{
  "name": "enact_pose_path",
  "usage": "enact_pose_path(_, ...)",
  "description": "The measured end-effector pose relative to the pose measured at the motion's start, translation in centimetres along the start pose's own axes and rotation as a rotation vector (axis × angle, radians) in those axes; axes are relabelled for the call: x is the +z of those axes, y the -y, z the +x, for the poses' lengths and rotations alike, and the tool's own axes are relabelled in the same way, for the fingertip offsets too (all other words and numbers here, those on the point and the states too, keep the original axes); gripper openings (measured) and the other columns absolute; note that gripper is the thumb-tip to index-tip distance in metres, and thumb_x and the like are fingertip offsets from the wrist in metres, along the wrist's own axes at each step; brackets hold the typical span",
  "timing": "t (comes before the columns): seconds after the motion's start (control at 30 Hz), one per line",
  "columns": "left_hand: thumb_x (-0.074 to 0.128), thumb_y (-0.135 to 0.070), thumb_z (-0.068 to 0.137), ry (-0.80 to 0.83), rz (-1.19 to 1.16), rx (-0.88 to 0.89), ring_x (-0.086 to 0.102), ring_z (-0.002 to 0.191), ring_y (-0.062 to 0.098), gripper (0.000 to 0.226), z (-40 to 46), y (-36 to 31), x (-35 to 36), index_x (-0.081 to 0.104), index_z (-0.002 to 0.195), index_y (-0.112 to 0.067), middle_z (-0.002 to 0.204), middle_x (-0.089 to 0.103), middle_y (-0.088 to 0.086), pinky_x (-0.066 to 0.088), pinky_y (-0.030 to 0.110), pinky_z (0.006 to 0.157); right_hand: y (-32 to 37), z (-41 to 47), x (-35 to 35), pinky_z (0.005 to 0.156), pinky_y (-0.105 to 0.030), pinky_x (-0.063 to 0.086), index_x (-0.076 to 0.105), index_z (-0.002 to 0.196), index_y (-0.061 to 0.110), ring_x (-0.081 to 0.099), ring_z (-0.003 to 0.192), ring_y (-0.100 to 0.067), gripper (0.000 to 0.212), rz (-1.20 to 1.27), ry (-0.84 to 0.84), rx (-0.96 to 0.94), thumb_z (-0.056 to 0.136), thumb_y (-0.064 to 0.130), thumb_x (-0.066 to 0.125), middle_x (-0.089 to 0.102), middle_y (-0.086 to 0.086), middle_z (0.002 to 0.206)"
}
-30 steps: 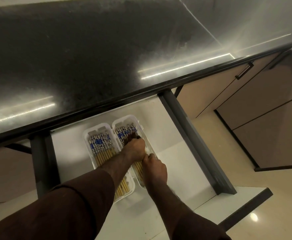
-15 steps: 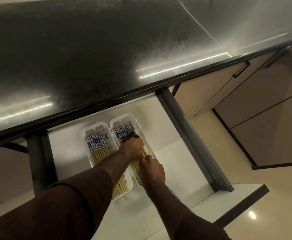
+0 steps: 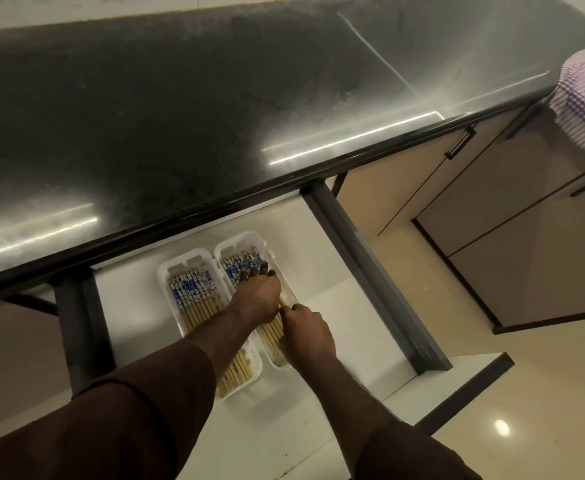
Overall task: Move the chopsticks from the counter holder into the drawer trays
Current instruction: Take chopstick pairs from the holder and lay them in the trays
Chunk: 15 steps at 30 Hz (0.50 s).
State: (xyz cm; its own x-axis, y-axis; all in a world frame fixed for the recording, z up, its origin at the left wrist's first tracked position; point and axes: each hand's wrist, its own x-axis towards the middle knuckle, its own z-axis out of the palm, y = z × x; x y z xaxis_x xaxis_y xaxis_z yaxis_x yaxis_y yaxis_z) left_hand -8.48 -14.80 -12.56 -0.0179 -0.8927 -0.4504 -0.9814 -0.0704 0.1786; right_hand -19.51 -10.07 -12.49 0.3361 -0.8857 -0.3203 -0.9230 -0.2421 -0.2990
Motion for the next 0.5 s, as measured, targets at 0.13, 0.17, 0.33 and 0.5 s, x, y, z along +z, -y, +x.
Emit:
enact_pose_path(0.13,0.055,0.002,0.084,-0.078,-0.075,0.006,0.033,0.139,0.034,0.07,-1.5,0.0,-1.4,0.025,0.148,-0.003,0.156,0.025,0.018,0.023,0.046,0.115,-0.4,-0.7,-2.2,0.067,-0.032,0.054,0.064,0.115,0.017,0.067,0.078,-0.025,0.036,0.003,-0.04,0.015,0.079,0.021,0.07,0.067,-0.006,0.097)
enact_pose_path(0.17,0.055,0.002,0.085,-0.084,-0.104,0.006,0.025,0.143,0.034,0.073,-2.1,0.0,-1.7,0.021,0.15,-0.004,0.159,0.018,0.017,0.017,0.047,0.117,-0.5,-1.0,-2.8,0.065,-0.032,0.053,0.064,0.115,0.017,0.067,0.077,-0.025,0.037,0.009,-0.058,0.019,0.078,0.021,0.07,0.067,-0.006,0.097)
enact_pose_path(0.33,0.058,-0.002,0.087,-0.176,-0.3,-0.002,0.009,0.148,0.029,0.078,-6.3,-0.1,-3.1,0.014,0.152,-0.008,0.161,0.01,0.012,0.008,0.045,0.119,-0.3,-2.7,-6.3,0.061,-0.031,0.056,0.066,0.11,0.019,0.066,0.07,-0.021,0.033,0.023,-0.152,0.002,0.078,0.025,0.067,0.068,-0.003,0.091)
enact_pose_path(0.5,0.056,-0.002,0.088,-0.277,-0.407,-0.054,0.006,0.149,0.029,0.079,-12.3,-1.0,-3.6,0.012,0.153,-0.013,0.162,0.008,0.009,0.005,0.048,0.117,-0.1,-5.8,-8.8,0.06,-0.028,0.054,0.067,0.111,0.018,0.064,0.068,-0.019,0.031,0.05,-0.235,-0.056,0.08,0.027,0.069,0.069,-0.001,0.09)
